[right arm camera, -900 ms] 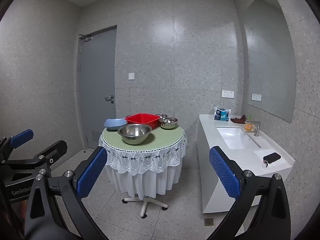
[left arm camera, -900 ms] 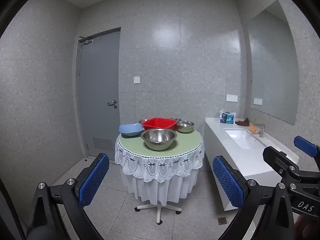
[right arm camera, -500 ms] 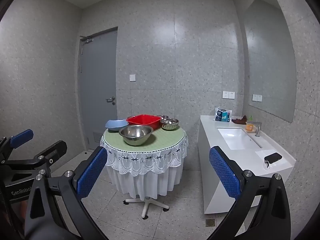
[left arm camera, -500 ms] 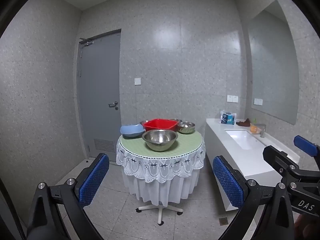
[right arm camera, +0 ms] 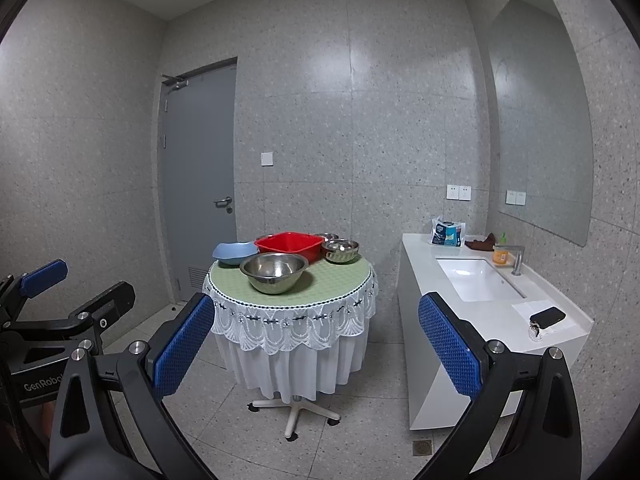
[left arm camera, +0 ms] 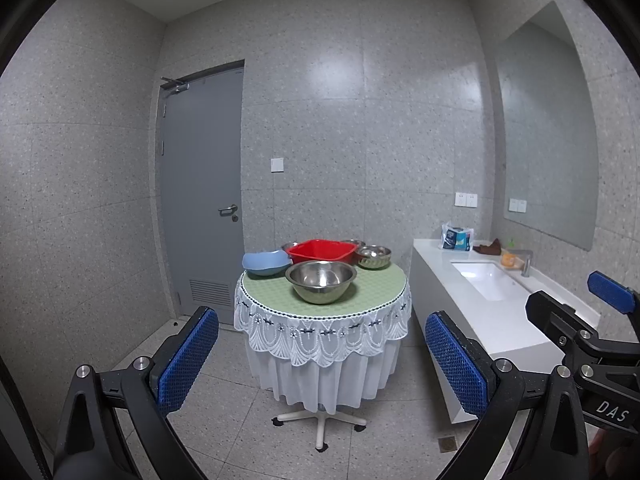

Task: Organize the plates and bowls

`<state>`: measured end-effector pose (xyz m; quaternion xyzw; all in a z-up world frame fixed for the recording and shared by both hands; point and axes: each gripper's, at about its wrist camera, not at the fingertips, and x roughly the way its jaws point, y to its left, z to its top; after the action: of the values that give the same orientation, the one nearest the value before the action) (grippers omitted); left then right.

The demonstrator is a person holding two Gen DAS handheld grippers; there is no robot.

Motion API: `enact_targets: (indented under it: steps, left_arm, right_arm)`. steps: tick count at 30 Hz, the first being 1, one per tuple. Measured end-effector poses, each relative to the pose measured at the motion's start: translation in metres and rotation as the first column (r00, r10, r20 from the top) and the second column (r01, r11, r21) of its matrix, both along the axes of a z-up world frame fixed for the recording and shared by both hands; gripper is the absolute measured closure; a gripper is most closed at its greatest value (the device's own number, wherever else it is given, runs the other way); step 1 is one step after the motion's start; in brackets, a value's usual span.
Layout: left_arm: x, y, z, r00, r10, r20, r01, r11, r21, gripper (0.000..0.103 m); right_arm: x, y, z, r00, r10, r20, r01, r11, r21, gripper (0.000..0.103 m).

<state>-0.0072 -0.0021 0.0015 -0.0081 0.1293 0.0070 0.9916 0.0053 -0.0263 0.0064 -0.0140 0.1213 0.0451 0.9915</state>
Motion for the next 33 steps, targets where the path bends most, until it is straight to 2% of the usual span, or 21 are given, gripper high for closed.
enact_targets:
  steps: [33]
  left_arm:
    - [-0.0047, 0.0012, 0.0002, 1.000, 0.004, 0.007, -0.004, 1.000, -0.003, 0.001]
  right_arm:
    - [-0.0045, 0.0021, -0.0011, 1.000, 0.000, 0.018, 0.000, 1.000, 0.007, 0.000]
